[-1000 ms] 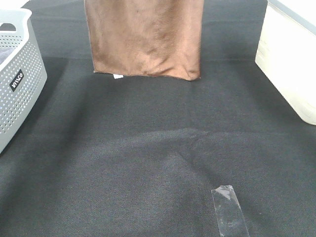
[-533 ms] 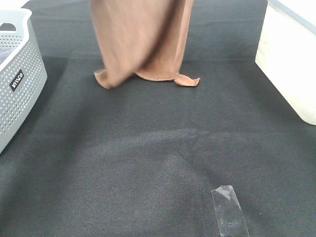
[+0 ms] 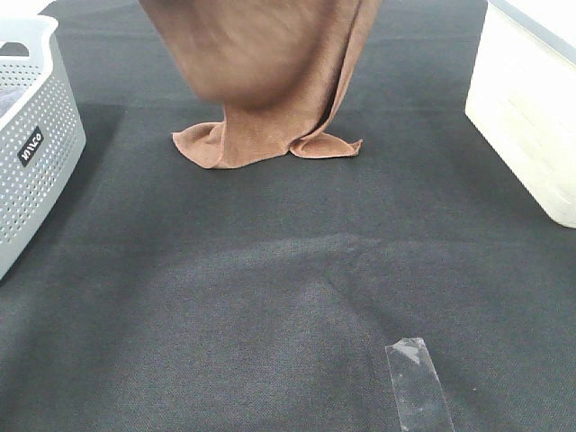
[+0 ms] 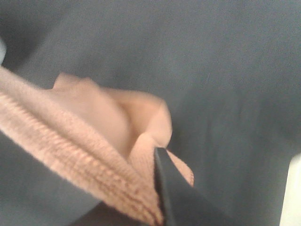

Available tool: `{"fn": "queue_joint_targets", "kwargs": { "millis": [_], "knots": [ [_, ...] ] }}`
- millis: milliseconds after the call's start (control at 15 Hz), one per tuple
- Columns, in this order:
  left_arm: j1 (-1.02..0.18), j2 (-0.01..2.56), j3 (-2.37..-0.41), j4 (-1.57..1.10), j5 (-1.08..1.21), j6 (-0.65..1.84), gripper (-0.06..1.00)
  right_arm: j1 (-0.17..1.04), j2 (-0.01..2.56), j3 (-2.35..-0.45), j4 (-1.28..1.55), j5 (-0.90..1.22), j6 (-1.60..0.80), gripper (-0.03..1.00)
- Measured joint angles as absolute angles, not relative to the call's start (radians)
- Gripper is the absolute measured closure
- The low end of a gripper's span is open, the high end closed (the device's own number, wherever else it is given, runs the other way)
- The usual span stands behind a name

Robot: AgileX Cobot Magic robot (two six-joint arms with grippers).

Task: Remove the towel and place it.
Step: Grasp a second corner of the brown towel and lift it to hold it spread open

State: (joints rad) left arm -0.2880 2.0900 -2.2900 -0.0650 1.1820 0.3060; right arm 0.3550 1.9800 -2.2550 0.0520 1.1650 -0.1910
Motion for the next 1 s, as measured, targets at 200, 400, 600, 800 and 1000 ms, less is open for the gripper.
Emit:
{"fn": "queue_joint_targets", "kwargs": {
  "millis": [200, 400, 600, 800, 1000],
  "knots": [
    [-0.288, 2.073, -2.290, -0.167, 1.213, 0.235, 0.94, 0.355, 1.946, -2.249, 0.067, 1.213, -0.218, 0.97],
    [-0.288, 1.959, -2.199, -0.207, 1.212, 0.196, 0.94, 0.355, 1.840, -2.127, 0.098, 1.216, -0.220, 0.97],
    [-0.288, 1.821, -2.002, -0.231, 1.212, 0.193, 0.94, 0.355, 1.720, -1.968, 0.103, 1.219, -0.221, 0.97],
    [-0.310, 1.495, -1.585, -0.280, 1.208, 0.194, 0.94, 0.356, 1.441, -1.604, 0.163, 1.218, -0.189, 0.97],
    [-0.311, 1.308, -1.416, -0.299, 1.205, 0.194, 0.94, 0.359, 1.263, -1.406, 0.207, 1.215, -0.169, 0.97]
  ]
}}
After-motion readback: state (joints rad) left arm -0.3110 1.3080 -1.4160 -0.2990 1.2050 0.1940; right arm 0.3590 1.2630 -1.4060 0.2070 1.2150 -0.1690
